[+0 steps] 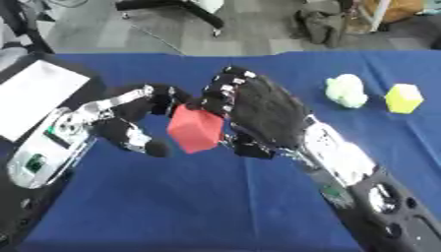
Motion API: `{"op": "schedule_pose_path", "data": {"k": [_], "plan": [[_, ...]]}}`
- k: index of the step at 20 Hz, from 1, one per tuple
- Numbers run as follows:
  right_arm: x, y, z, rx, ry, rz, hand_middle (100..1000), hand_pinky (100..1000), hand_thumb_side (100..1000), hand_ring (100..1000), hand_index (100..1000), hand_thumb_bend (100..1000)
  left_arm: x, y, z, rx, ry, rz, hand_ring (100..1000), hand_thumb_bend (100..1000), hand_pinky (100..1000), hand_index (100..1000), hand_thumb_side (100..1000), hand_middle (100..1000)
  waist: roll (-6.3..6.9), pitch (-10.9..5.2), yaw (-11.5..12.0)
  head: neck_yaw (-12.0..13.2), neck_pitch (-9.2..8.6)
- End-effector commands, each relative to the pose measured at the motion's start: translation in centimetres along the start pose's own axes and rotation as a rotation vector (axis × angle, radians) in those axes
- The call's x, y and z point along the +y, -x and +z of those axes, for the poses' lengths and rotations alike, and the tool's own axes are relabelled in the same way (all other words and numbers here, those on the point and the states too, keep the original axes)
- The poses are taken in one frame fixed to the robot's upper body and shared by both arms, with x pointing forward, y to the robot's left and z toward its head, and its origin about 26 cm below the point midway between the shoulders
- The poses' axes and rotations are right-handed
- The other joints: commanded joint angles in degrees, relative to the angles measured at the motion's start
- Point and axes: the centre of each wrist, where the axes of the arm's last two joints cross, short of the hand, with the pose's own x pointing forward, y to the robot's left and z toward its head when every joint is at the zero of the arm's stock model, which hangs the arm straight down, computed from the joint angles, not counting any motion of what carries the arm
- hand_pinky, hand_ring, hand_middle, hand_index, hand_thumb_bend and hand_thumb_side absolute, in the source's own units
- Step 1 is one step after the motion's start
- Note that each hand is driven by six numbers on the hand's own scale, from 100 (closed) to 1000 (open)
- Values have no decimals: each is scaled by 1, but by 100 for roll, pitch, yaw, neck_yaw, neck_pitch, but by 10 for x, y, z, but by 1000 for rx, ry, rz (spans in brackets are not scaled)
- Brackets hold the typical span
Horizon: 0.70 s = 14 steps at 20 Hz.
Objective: Pick up the objects with one hand, pass them to the other hand, and then place them into the box on the other side of the table.
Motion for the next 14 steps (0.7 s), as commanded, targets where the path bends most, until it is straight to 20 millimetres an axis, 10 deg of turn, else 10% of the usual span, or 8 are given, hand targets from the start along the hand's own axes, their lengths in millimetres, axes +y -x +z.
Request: {"op": "schedule_pose_path", "data": {"k": [1,14], "plan": [[-10,3,-1,13,38,44,394,648,117,559,515,153,8,-4,5,24,4,-37,679,828,710,796,512,688,15,-56,-12,12,-9],[-10,0,-3,11,50,56,395,647,116,558,515,157,8,-7,-3,-23,-38,-3,671,835,700,789,517,685,34,-32,-41,9,-9]]}}
